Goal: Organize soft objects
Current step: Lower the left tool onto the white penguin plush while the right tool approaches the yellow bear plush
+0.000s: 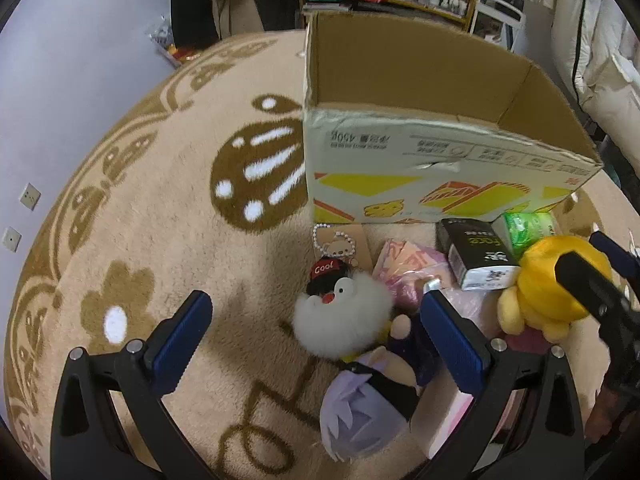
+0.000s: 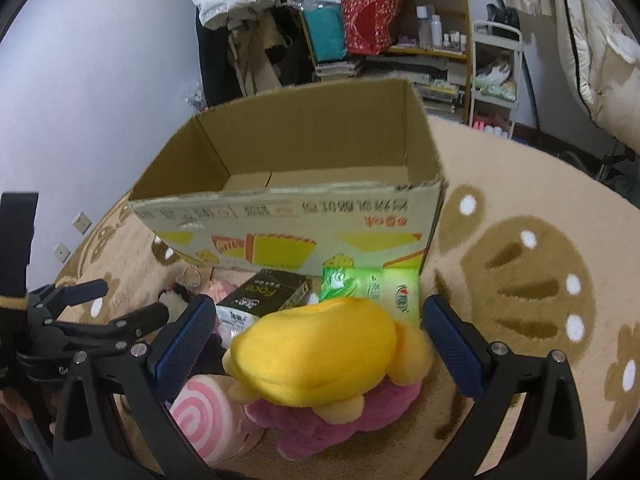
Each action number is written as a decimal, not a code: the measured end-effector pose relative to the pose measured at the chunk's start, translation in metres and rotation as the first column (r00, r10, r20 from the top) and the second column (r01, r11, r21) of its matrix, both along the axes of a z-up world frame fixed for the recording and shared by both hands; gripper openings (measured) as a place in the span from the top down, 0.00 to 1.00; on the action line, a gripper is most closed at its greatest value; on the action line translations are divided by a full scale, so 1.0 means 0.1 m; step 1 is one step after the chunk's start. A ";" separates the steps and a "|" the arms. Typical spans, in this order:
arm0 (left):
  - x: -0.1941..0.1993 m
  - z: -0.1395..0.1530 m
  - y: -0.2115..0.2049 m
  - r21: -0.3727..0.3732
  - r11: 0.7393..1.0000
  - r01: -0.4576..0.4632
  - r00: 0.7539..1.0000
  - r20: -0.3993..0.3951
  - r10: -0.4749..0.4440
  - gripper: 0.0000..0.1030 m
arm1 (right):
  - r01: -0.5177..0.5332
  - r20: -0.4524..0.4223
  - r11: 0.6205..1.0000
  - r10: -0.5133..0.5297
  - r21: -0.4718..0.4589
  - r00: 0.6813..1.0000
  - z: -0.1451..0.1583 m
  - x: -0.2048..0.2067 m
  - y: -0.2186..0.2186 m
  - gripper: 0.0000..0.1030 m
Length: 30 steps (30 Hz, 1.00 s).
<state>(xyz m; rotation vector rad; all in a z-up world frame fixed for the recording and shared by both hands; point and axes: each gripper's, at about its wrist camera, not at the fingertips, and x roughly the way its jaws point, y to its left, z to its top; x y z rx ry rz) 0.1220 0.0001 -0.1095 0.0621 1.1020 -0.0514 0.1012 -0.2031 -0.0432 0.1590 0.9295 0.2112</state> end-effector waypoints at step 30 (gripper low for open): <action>0.42 -0.48 0.24 -0.124 0.992 -0.030 0.986 -0.167 0.009 0.31 | -0.052 -0.053 0.999 0.053 0.010 0.997 -0.37 0.12 0.03 0.09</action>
